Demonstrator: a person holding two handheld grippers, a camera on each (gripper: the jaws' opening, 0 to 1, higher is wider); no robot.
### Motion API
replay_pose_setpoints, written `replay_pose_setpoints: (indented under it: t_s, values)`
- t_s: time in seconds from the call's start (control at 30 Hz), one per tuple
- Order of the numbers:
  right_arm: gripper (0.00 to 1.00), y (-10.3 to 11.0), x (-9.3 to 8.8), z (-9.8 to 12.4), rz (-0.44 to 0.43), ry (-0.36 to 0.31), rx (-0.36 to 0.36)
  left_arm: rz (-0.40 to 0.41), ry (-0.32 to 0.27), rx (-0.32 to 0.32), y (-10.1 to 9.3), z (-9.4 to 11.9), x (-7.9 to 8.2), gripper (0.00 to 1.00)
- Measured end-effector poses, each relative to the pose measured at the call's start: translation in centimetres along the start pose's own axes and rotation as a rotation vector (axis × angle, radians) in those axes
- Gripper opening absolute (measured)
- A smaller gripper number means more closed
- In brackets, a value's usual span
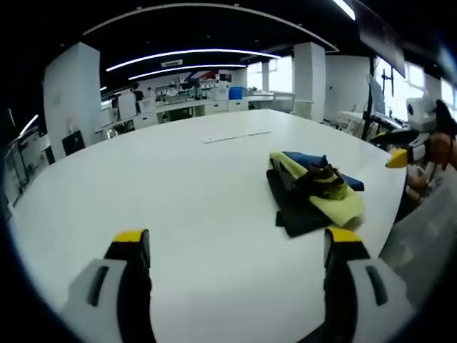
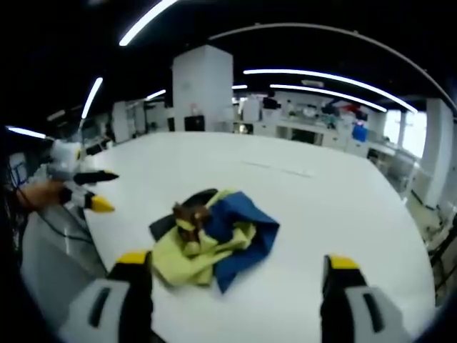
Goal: Fold the garment on the visible template until the final outline fits inside the template.
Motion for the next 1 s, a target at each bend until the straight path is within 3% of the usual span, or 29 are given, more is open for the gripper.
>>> replay_pose_setpoints:
  t_s: [1.0]
  values:
    - [0.99, 0.55, 0.66, 0.02, 0.024, -0.035, 0.027, -0.01, -0.015, 0.001, 0.63, 0.21, -0.22, 0.95]
Point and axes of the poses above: the point that each gripper's makers call its tool centre point, and the gripper's own axes: z roughly backward along the fingers, y roughly to its left, x roughly out of its top, the point moved 6 cm from there along z, roughly backward along the fingers, and after that the axes turned 15 degrees about z, right-handed, at the moved point
